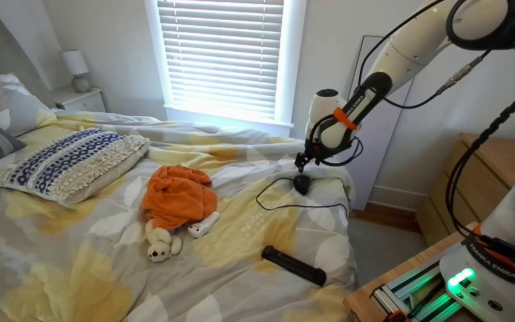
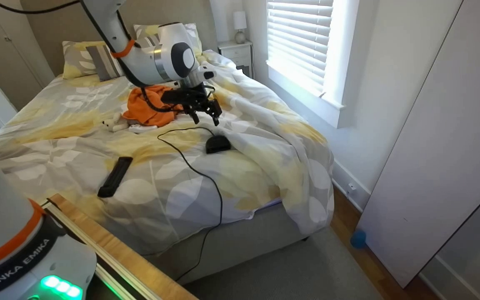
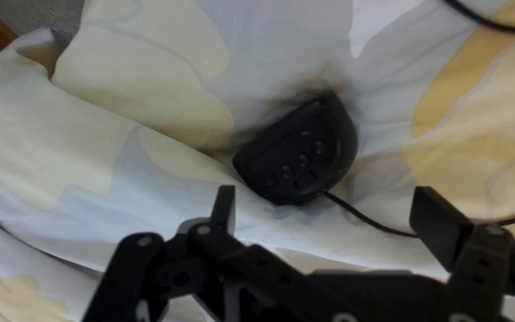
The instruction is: Move the black clock cable to the right side of the bed, pick up the digital clock and place it on the left side of the bed
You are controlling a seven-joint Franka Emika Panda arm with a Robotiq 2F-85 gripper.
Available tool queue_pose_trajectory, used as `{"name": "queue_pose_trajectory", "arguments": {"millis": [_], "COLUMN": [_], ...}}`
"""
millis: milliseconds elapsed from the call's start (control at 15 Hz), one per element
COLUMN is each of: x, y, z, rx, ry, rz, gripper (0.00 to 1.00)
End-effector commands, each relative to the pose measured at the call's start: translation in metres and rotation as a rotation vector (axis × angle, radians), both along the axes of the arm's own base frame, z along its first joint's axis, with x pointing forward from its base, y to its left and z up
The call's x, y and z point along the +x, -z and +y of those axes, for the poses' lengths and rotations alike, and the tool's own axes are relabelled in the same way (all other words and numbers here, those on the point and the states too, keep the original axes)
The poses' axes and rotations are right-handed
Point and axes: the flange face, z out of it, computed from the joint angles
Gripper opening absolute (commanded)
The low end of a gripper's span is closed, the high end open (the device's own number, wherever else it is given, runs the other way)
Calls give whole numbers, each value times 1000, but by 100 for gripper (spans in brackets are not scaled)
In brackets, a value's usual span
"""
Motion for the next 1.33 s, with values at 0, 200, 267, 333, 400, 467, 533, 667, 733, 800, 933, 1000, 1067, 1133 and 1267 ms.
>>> {"name": "queue_pose_trajectory", "arguments": {"millis": [0, 200, 267, 333, 400, 467, 533, 667, 733, 800, 933, 1000, 1067, 1133, 1267], "x": [0, -1, -1, 5, 5, 7, 8, 12, 14, 16, 20, 22, 23, 25, 24], "y": [1, 0, 0, 5, 9, 13, 17, 23, 26, 29, 34, 38, 42, 47, 58], "z": [-2, 2, 2, 3, 3, 3, 3, 0, -3, -7, -17, -23, -30, -36, -46], "rx": [-1, 0, 0, 23, 64, 99, 135, 204, 239, 276, 347, 374, 396, 405, 422], "ry": [8, 13, 13, 108, 126, 190, 228, 317, 366, 410, 478, 505, 532, 552, 586], "rz": [-1, -3, -3, 16, 45, 82, 107, 143, 152, 160, 146, 135, 134, 126, 120], "gripper": [100, 100, 100, 100, 100, 100, 100, 100, 100, 100, 100, 100, 100, 100, 100]}}
